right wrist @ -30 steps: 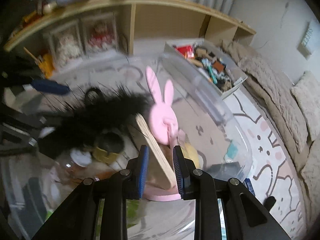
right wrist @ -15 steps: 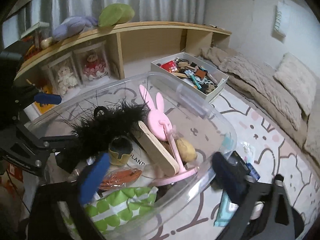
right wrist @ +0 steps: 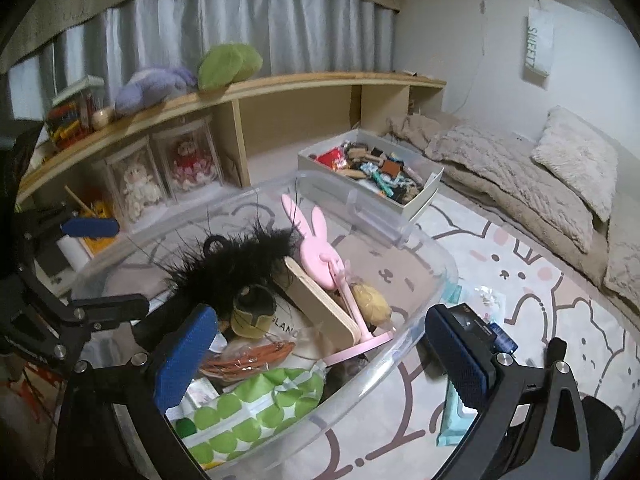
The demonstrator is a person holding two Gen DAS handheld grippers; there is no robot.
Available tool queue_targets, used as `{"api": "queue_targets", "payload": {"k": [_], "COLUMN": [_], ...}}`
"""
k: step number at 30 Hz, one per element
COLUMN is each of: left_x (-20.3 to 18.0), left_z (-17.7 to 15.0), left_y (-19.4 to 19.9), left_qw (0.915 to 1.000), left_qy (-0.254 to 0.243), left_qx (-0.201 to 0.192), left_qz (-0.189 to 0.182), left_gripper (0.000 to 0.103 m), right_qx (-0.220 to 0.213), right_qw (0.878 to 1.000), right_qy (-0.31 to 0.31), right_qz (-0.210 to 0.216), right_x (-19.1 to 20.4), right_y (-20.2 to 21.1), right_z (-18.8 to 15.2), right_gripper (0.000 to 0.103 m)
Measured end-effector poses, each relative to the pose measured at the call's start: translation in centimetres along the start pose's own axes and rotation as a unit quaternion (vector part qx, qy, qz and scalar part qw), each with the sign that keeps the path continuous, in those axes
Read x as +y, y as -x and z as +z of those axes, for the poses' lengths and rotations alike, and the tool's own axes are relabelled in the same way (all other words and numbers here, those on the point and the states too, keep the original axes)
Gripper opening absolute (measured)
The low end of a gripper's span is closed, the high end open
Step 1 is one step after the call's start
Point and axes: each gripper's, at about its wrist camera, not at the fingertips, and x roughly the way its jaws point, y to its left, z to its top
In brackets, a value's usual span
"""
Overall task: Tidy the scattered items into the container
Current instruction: 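Move both grippers away from the container toward the items on the mattress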
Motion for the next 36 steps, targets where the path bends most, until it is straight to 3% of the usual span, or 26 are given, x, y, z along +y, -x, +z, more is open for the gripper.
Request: {"api": "queue_targets", "payload": {"k": [9,17,27,36], "left_x": [-1.2,-3.5,-8.3,-12.9], "left_z": [0.6,1.6,1.5,0.3], "left_y": [3.1,6.0,8.4,7.5], "left_qw": [0.9986,0.9944,0.9852,0.9779], "left_qy": [0.003,0.0,-0.03,-0.034], "left_qx": [-0.048,-0.093,-0.154,-0.186], "left_qz": [-0.022,-0.05,-0.07,-0.09], "left_gripper": [0.103,0.103,0.103,0.103], "right_qx": [-0.044,-0.091,-0.113,-0.133], "right_qw": [0.999,0.994,0.984,0.97], "right_qy": [0.015,0.004,-0.039,-0.059], "right_qz": [-0.015,-0.057,-0.134,-0.197], "right_x": [0.0,-2.4,-7.4,-10.1], "right_y": [5.5,12.1,17.9,23.2], "right_z": [0.1,-1.2,-7.0,-12.3], "right_gripper": [0.103,0.103,0.103,0.103]}}
